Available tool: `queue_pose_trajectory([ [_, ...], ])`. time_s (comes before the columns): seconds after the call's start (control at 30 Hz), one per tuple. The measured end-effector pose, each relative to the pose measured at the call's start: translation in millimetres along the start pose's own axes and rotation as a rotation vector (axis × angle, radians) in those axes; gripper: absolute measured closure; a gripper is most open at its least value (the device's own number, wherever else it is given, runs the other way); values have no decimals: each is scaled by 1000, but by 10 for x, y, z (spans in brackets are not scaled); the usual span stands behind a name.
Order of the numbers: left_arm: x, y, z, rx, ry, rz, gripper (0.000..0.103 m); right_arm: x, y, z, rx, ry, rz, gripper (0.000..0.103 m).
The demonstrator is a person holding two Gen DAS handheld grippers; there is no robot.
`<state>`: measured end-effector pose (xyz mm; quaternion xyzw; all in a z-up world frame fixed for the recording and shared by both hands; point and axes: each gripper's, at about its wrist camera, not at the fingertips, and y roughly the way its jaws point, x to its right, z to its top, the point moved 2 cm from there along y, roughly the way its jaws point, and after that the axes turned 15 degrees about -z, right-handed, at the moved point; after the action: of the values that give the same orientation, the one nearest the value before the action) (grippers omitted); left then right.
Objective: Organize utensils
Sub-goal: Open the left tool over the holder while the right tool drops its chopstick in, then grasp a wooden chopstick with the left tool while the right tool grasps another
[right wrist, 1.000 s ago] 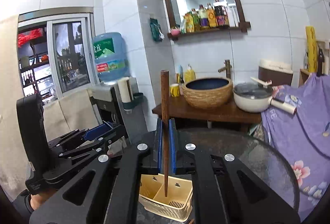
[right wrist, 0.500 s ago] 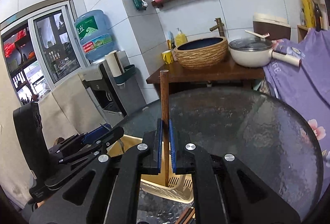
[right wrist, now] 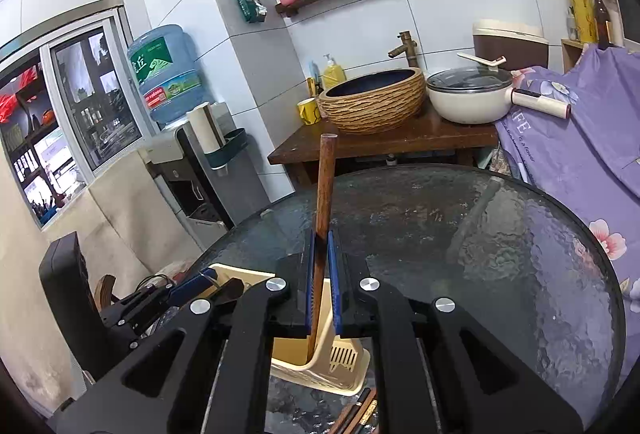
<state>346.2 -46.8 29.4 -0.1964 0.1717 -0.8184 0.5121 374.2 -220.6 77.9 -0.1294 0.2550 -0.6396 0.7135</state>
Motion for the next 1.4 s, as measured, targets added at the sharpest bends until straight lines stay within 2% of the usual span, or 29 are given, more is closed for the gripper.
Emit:
queue_pose_trajectory([
  [0.1, 16, -6, -1, 5, -5, -9, 66, 15, 6, -6, 1, 2, -7, 96],
  [0.13, 15, -16, 3, 8, -9, -11, 56, 22, 3, -10, 2, 7, -9, 95],
  [0.2, 17, -53, 16, 26, -14, -17, 44, -2, 3, -12, 0, -5, -9, 94],
  [0.27, 50, -137, 22, 55, -12, -14, 32, -18, -25, -34, 18, -23, -36, 78],
  [0.3, 65, -184, 26, 71, -7, -5, 24, -16, -57, -49, 34, -21, -43, 53],
  [0.33, 88, -257, 30, 95, -1, 0, 21, -7, -92, -59, 52, -12, -42, 43],
  [0.47, 120, -424, 12, 119, -3, -3, 16, -15, -264, -126, 102, -33, -68, 43],
  [0.6, 55, -569, -124, 90, -23, 84, 7, -15, -431, -282, 108, -87, -110, 42],
  [0.67, -26, -597, -256, 34, -41, 120, 7, -2, -463, -417, 86, -120, -142, 39],
  [0.77, -173, -614, -504, -42, -83, 192, 7, 51, -402, -718, 0, -157, -188, 38],
  [0.97, -391, -713, -1078, -129, -164, 219, 10, 204, -125, -1368, -221, -170, -245, 42],
  [1.13, -412, -613, -1414, -229, -212, 179, 40, 216, 28, -1642, -301, -175, -274, 55],
  [1.23, -407, -571, -1500, -248, -216, 182, 47, 194, 111, -1722, -330, -182, -283, 62],
  [1.4, -392, -517, -1533, -260, -216, 184, 49, 141, 213, -1774, -357, -198, -298, 67],
])
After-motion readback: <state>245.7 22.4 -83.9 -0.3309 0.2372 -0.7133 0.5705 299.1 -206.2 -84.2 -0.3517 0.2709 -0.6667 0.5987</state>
